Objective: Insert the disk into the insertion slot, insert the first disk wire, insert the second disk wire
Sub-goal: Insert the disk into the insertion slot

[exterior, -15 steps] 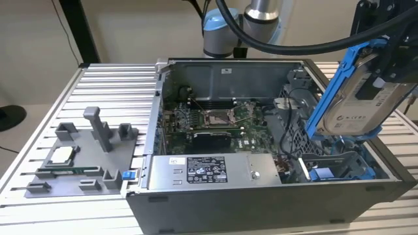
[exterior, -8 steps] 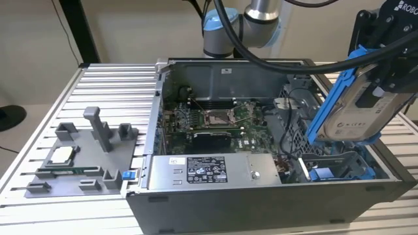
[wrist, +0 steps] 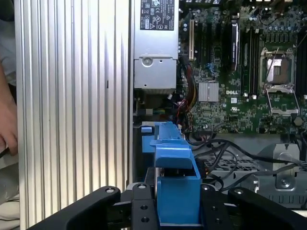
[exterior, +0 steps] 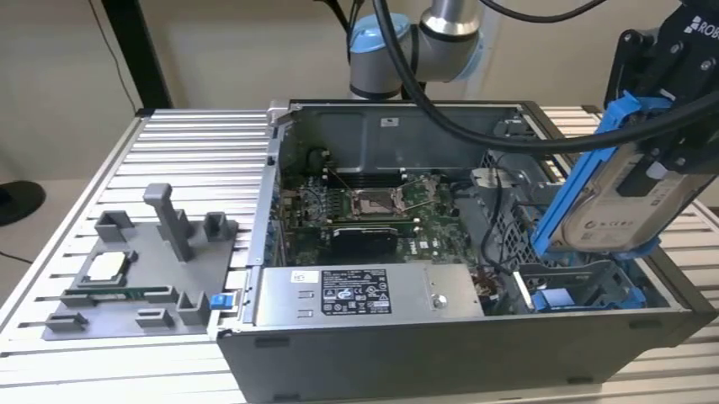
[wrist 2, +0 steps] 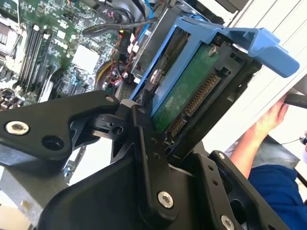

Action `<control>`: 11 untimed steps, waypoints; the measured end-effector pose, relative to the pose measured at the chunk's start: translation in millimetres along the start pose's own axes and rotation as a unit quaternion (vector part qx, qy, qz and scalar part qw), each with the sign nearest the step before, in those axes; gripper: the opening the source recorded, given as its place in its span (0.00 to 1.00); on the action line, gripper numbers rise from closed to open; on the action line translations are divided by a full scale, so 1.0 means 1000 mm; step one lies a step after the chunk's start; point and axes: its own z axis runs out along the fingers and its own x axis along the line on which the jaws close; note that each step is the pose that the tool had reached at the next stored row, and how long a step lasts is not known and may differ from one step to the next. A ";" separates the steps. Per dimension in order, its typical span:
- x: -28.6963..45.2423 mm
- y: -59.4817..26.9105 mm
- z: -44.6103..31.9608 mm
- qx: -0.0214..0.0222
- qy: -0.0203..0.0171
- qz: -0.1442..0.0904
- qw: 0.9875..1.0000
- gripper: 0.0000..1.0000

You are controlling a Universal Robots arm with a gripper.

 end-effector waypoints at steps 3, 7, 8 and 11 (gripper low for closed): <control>0.0015 -0.0014 0.0017 0.000 0.000 0.000 1.000 0.00; 0.0031 -0.0029 0.0037 0.000 0.000 0.000 1.000 0.00; 0.0031 -0.0029 0.0037 0.000 0.000 0.000 1.000 0.00; 0.0031 -0.0030 0.0037 0.000 0.000 0.000 1.000 0.00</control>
